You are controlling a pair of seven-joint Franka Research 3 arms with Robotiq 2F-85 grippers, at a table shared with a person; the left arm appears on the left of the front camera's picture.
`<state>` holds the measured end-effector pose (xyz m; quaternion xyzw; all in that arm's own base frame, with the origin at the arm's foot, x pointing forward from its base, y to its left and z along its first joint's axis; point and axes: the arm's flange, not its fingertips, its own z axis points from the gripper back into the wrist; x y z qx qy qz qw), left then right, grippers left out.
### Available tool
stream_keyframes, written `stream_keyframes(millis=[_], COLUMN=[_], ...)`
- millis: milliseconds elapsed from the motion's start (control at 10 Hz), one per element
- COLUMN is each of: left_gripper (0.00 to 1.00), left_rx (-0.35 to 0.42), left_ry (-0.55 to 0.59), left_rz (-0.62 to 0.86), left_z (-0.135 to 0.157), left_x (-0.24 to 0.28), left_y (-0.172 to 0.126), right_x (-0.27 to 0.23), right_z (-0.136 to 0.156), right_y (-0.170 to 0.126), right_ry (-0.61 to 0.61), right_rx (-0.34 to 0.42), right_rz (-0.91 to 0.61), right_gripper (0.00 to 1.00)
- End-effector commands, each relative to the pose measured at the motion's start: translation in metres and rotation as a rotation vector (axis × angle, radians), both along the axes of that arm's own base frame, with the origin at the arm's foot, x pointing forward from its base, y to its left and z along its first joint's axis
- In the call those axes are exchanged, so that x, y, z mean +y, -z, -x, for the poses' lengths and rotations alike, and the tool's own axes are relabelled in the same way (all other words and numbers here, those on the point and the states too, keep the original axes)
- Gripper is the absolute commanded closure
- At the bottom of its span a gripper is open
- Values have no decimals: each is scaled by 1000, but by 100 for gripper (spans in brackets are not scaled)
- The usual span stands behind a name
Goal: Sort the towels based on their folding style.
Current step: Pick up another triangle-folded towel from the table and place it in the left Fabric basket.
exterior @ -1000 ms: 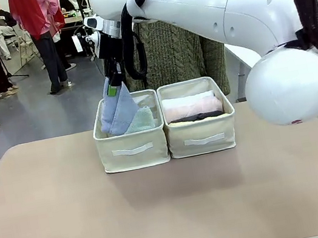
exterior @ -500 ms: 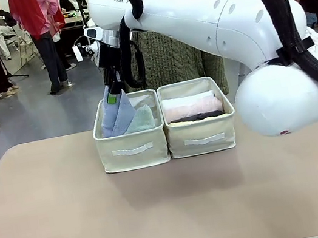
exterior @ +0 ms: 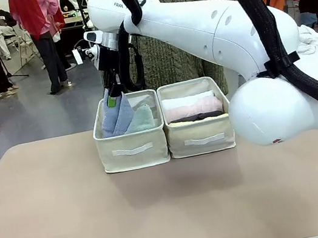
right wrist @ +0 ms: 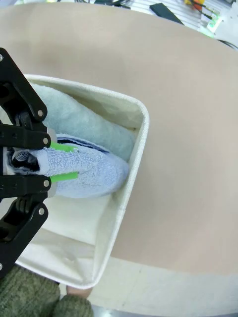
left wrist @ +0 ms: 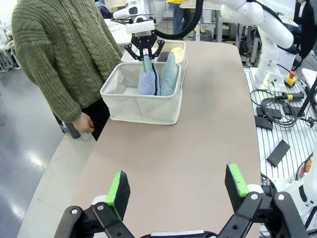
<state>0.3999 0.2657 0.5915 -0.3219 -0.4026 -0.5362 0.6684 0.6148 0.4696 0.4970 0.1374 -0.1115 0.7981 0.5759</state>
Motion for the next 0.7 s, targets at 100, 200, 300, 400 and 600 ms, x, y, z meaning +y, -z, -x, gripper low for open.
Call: stream_keyframes(millis=[100, 200, 300, 400, 600], left_gripper=[0, 0, 0, 0, 0], left_rx=[10, 10, 10, 10, 10], left_ry=[-14, -14, -14, -14, -14], left_rz=[11, 11, 11, 11, 11], left_z=[2, 2, 2, 2, 2], left_x=[-1, -1, -1, -1, -1], left_y=[-2, -2, -2, -2, -2], right_x=[25, 23, 22, 21, 21], right_z=[-20, -9, -2, -4, -9], right_y=[-36, -53, -59, -57, -48], right_ry=[-13, -21, -23, -20, -26], right_rx=[-48, -83, -94, -81, -51], right_rz=[-12, 2, 13, 13, 12], right_gripper=[85, 85, 85, 85, 85])
